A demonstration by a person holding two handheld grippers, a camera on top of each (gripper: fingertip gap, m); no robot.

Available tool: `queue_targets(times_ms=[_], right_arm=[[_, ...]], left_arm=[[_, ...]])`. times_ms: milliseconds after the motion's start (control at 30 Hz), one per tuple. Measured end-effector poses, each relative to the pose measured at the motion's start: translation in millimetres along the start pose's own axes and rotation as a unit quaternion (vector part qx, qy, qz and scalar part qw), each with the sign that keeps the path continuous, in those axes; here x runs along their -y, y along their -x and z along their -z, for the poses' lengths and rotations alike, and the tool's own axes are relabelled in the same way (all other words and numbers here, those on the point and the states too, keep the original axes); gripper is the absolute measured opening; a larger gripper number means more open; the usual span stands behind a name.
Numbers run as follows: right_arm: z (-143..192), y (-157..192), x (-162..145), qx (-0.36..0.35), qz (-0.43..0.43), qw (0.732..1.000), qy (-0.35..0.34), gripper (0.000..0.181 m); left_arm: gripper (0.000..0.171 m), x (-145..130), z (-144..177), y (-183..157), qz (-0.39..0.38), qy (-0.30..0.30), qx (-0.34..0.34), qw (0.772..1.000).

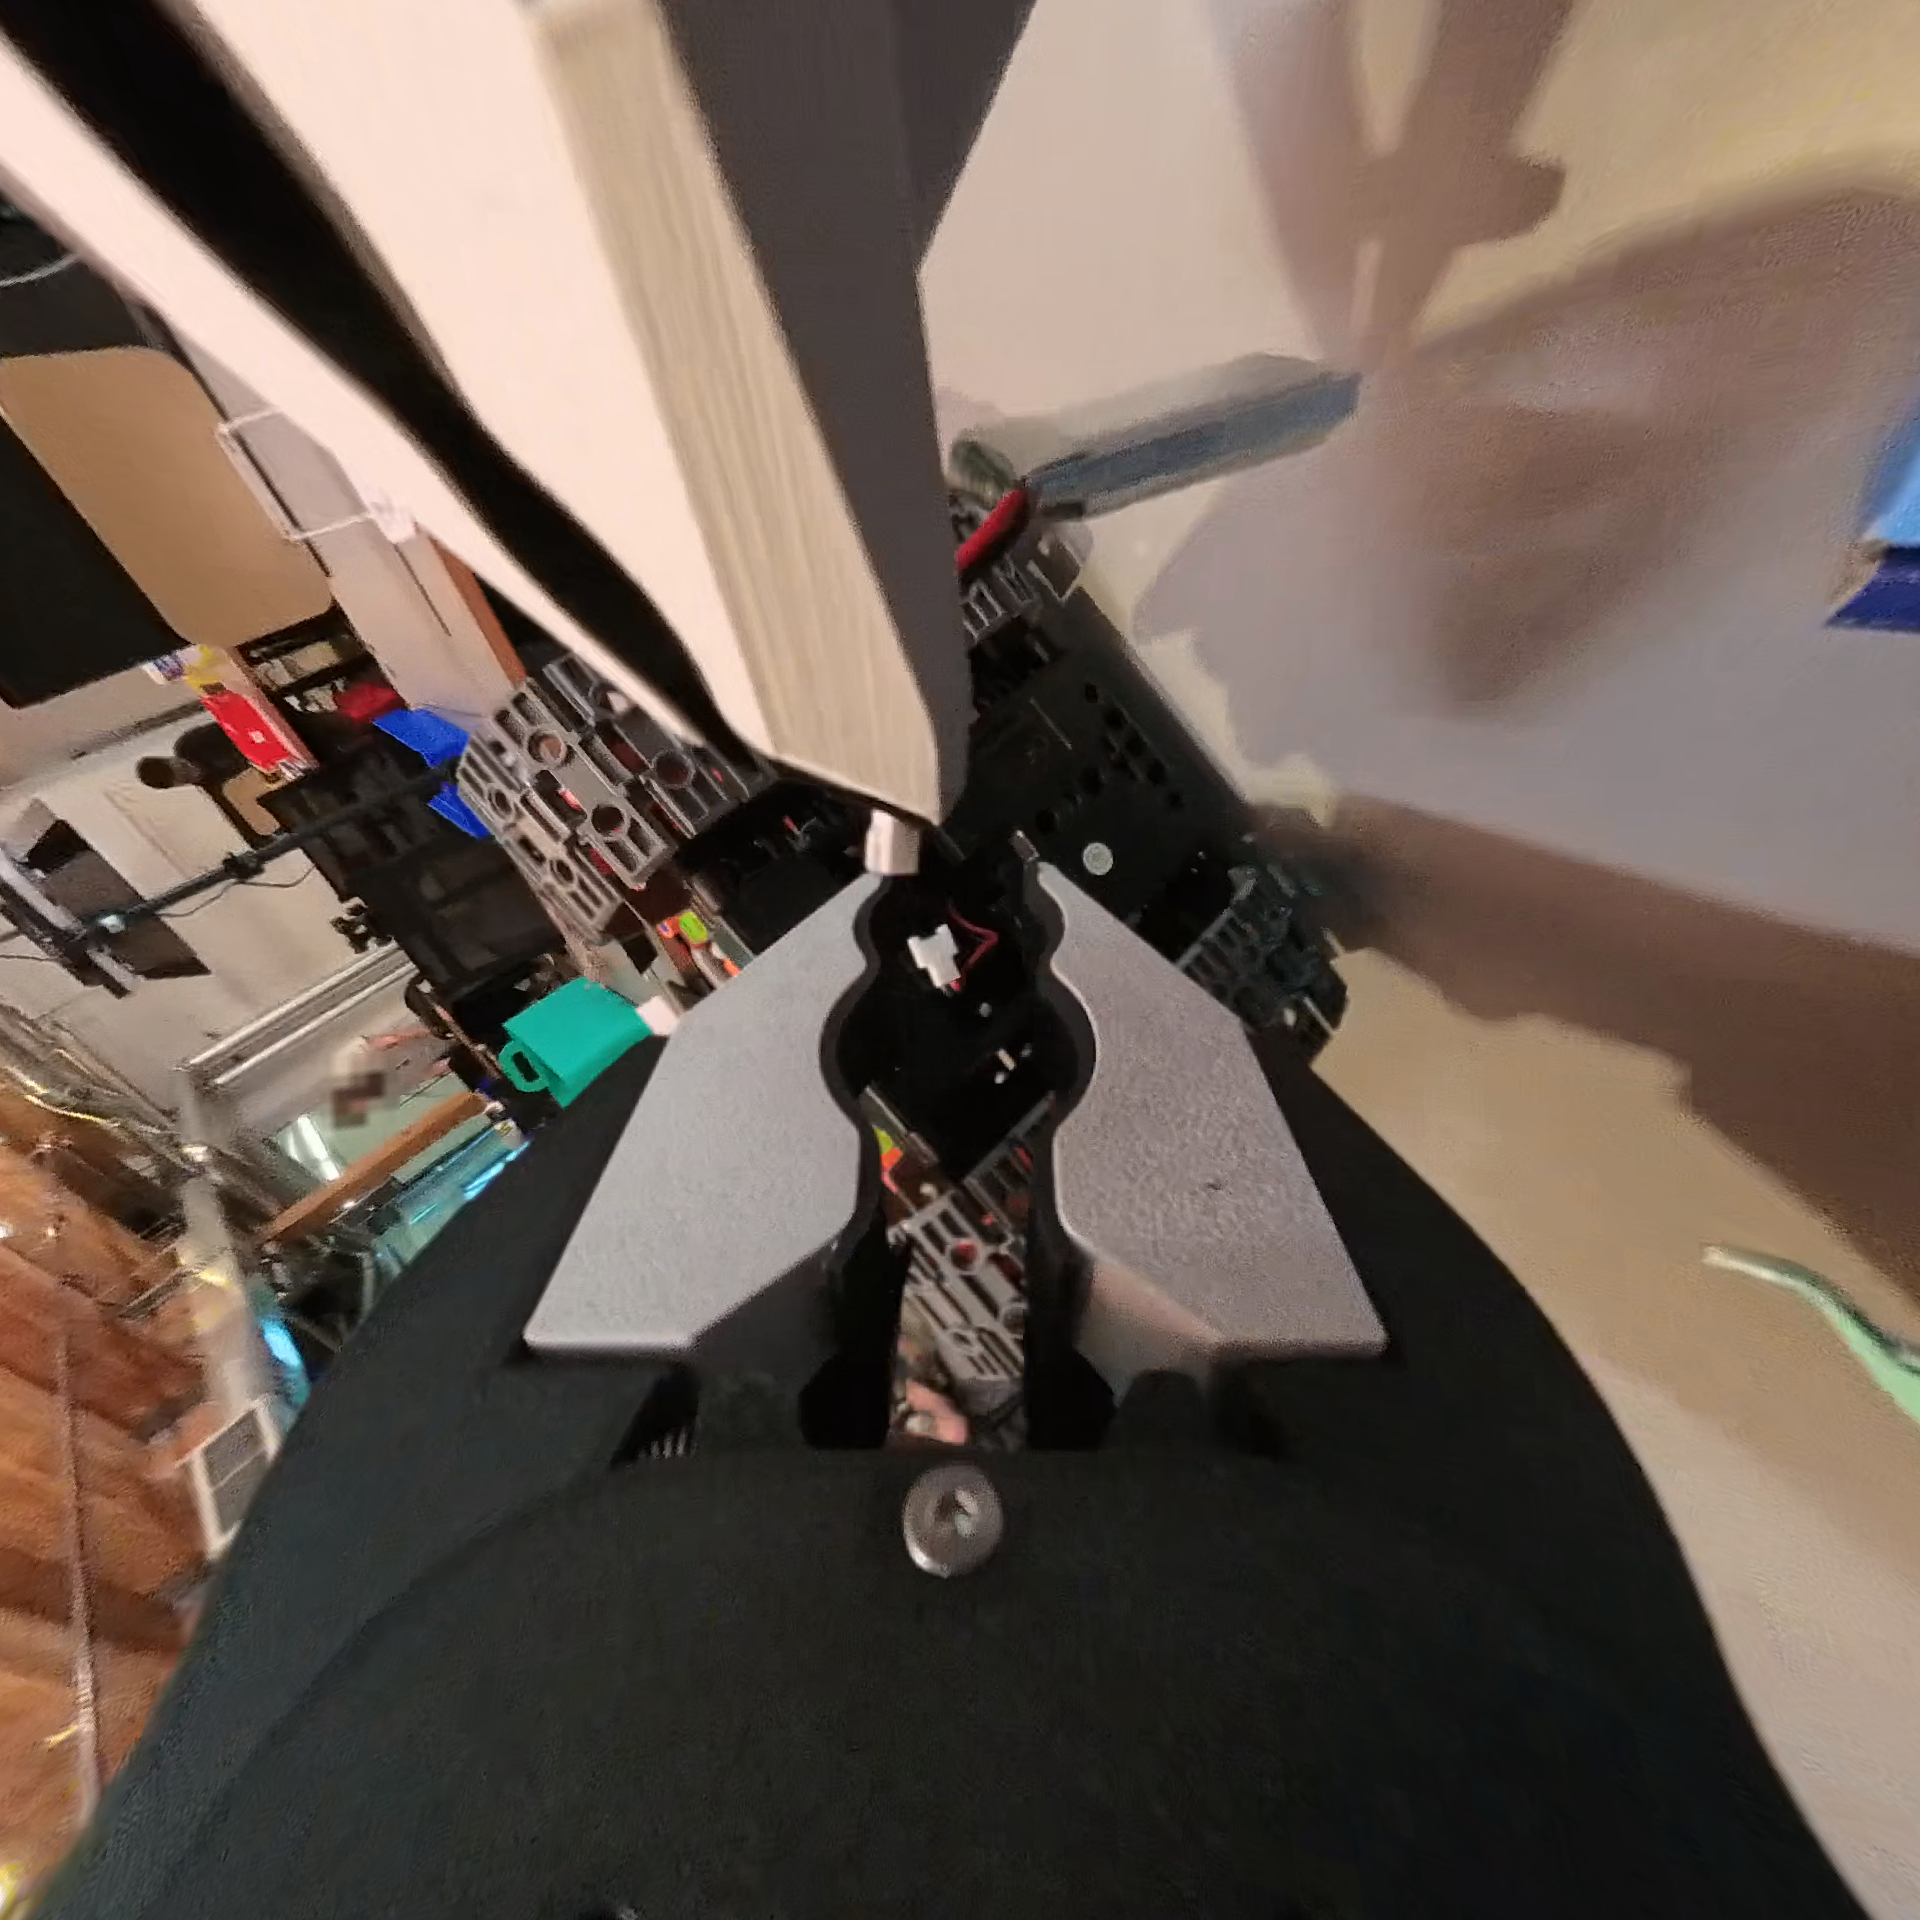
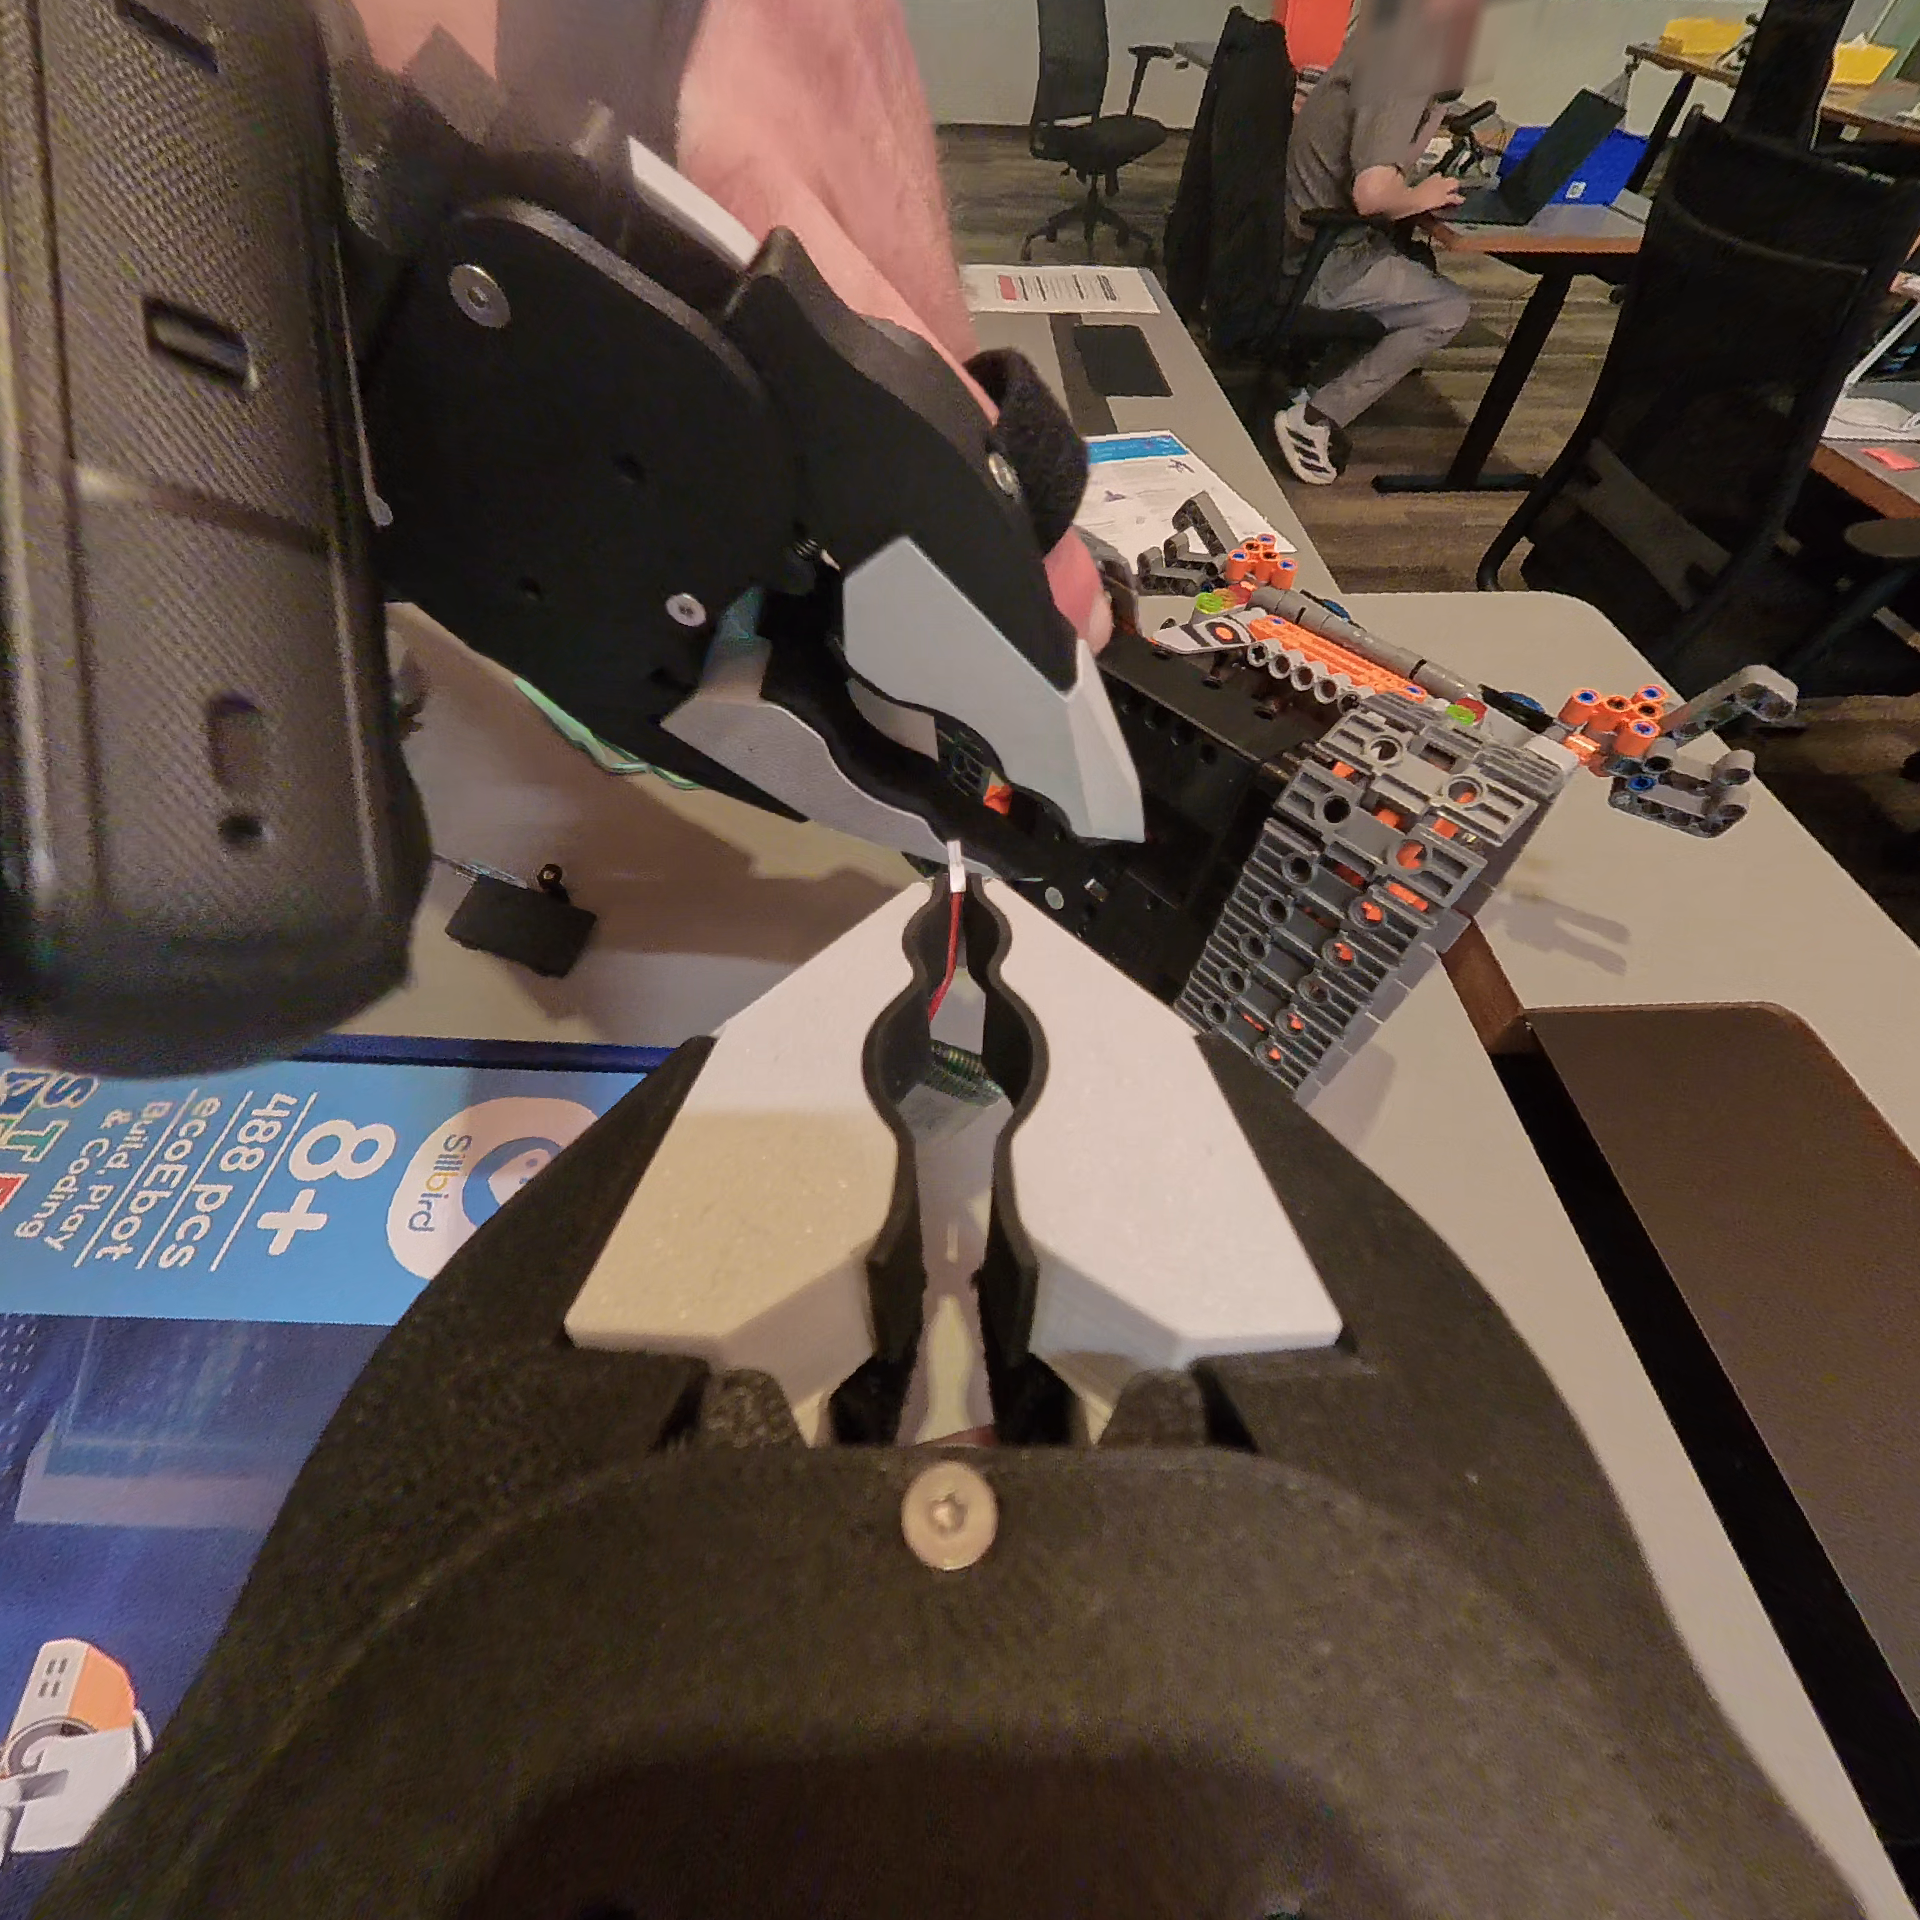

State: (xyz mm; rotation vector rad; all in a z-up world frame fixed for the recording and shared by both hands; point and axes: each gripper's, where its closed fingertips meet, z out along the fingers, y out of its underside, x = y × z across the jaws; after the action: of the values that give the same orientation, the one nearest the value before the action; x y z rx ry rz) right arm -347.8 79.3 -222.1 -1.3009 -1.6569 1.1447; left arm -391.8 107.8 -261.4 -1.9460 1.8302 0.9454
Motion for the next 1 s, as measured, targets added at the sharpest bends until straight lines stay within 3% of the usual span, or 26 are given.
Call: queue_targets(times_ms=[167, 400, 833, 1000], right_arm=[[3.7, -1.5, 3.2, -0.003, 0.002, 1.0, -0.006, 0.0], [6.0, -1.1, 3.6, -0.005, 0.004, 1.0, -0.01, 0.0], [4.0, -1.5, 0.1, 0.001, -0.004, 1.0, -0.01, 0.0], [2.1, -1.5, -0.5, 0.001, -0.007, 1.0, -0.008, 0.0]], left_arm=[[0.019, -19.8, -9.7, -3.3, -0.072, 0.079, -0.042, 0.993], [0.0, -23.3, -13.1, -5.9, -0.122, 0.11, -0.037, 0.986], [0.0, -8.5, 5.0, -12.2, -0.042, 0.006, 0.066, 0.997], [0.0, -11.6, 8.2, -22.5, -0.004, -0.017, 0.064, 0.998]])
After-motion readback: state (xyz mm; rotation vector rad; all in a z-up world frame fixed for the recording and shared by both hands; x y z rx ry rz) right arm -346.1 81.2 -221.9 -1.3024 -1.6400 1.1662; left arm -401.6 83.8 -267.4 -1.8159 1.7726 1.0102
